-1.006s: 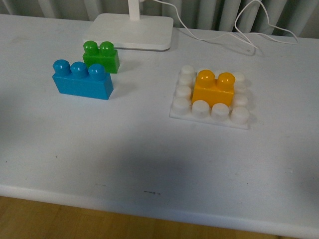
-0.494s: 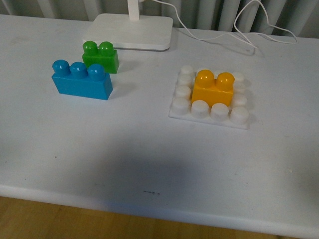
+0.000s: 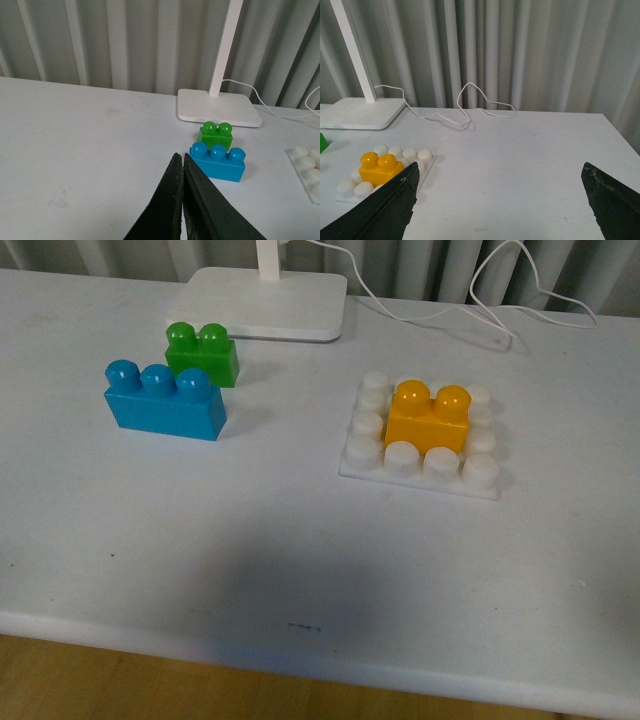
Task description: Insert yellow block into base center
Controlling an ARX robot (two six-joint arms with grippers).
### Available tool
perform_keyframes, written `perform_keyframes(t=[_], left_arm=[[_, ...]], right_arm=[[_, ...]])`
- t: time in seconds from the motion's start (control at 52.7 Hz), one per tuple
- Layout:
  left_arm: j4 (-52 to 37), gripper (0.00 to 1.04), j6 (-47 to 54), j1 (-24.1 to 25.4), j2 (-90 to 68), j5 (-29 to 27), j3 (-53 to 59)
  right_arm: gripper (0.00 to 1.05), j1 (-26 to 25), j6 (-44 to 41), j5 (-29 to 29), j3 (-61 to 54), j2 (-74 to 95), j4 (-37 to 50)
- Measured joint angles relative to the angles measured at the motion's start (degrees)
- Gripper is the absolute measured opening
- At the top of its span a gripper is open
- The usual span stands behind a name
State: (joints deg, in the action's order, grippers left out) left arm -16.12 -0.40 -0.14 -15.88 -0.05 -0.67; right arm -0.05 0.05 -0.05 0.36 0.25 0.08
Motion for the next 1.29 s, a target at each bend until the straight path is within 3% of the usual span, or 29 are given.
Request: perform_keyframes(t=[0.361,0.456,0.949,1.291], left_arm=[[5.9,0.04,0.0,0.0,5.9,0.0,0.0],[15.4,0.04,0.0,0.0,13.9,0.1,0.0],[16.0,0.04,0.0,0.0,15.6,0.0,0.0],[16.0,0.6,0.0,0.0,15.6,0.0,0.0]], right_arm=[[0.95,0.0,0.0,0.0,0.0,0.0,0.0],[0.95,0.0,0.0,0.0,0.0,0.0,0.0],[0.95,0.0,0.0,0.0,0.0,0.0,0.0],[0.95,0.0,0.0,0.0,0.0,0.0,0.0]])
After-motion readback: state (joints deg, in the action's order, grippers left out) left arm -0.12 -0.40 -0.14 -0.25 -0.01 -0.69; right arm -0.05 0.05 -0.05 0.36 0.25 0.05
